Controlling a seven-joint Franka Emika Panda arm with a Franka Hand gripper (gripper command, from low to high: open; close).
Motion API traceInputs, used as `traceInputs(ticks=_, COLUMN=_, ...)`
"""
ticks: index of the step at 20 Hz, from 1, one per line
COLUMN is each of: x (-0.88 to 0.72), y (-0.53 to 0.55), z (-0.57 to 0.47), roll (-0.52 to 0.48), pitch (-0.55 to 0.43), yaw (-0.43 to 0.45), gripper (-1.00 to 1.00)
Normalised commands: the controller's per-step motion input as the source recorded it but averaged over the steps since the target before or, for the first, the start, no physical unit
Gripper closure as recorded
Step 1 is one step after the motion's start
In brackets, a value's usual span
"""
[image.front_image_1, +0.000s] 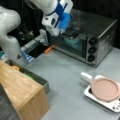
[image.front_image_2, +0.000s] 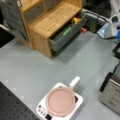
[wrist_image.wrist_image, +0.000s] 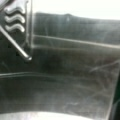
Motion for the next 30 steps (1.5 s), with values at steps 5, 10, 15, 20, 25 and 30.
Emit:
traceInputs(ticks=5, x=0.00, y=-0.61, z=-0.63, roll=0.347, pitch=-0.062, yaw=0.102, gripper=-1.00)
traceInputs(ticks=10, x=-0.02, y=-0.65, z=-0.62, roll=0.291, pitch=-0.029, yaw=0.143, gripper=-1.00)
traceInputs(ticks=15, x=0.10, y=-0.59, z=-0.41, roll=0.178, pitch=-0.046, yaw=0.154, gripper=-1.00)
traceInputs(ticks=20, x=0.16, y=-0.31, z=-0.13, roll=0.047, pitch=-0.047, yaw=0.150, gripper=-1.00)
traceInputs(ticks=25, x=0.13, y=-0.08, z=0.07, roll=-0.058, pitch=-0.037, yaw=0.164, gripper=-1.00)
traceInputs(ticks=30, x=0.12, y=-0.13, z=0.11, roll=-0.112, pitch=-0.026, yaw=0.184, gripper=-1.00)
